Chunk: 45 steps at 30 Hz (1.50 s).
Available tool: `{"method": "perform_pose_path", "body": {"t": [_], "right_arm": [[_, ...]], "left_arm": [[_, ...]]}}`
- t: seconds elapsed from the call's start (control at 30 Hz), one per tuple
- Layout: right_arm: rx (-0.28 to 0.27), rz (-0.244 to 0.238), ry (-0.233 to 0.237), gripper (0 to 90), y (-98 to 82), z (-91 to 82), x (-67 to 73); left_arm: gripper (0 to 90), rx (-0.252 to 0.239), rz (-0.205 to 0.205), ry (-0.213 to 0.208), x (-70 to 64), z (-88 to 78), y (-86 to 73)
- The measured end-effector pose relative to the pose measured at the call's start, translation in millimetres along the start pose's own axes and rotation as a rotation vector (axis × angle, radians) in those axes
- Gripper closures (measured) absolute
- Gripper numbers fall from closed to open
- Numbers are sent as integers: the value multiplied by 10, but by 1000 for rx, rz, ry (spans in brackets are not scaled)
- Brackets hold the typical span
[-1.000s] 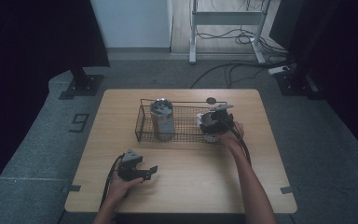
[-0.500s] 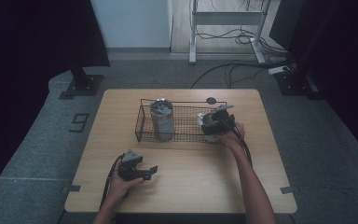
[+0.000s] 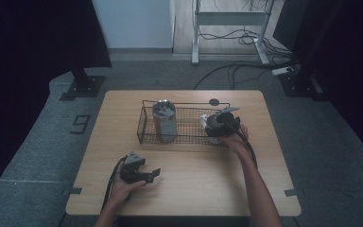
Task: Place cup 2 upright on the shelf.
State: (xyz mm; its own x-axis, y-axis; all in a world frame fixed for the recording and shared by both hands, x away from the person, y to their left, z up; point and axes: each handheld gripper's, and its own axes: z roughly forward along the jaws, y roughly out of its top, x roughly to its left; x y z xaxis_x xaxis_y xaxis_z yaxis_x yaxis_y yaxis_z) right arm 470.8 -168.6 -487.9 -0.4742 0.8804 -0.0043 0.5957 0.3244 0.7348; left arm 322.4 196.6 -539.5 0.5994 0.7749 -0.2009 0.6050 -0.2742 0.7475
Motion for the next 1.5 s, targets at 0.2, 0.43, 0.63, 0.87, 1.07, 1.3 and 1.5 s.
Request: {"method": "perform_pose_path", "body": {"t": [0.2, 0.43, 0.63, 0.87, 1.07, 1.3, 1.5], "right_arm": [[-57, 32, 26, 0, 14, -101, -48], [-145, 48, 34, 0, 58, -271, -56], [-180, 55, 45, 0, 71, -386, -38], [-230, 47, 66, 6, 63, -539, 15], [-232, 57, 76, 18, -38, -589, 52], [-264, 79, 82, 52, -198, -712, 60], [-281, 89, 76, 75, -376, -859, 60]], "left_arm": [[152, -2, -2, -2, -1, -2, 1], [152, -9, -6, -3, 8, -16, 6], [153, -9, -7, 1, 16, -22, 7], [153, -10, -7, 3, 15, -25, 8], [153, -11, -7, 6, 16, -30, 8], [152, -13, -5, 11, 24, -39, 11], [153, -15, -6, 14, 23, -45, 12]]}}
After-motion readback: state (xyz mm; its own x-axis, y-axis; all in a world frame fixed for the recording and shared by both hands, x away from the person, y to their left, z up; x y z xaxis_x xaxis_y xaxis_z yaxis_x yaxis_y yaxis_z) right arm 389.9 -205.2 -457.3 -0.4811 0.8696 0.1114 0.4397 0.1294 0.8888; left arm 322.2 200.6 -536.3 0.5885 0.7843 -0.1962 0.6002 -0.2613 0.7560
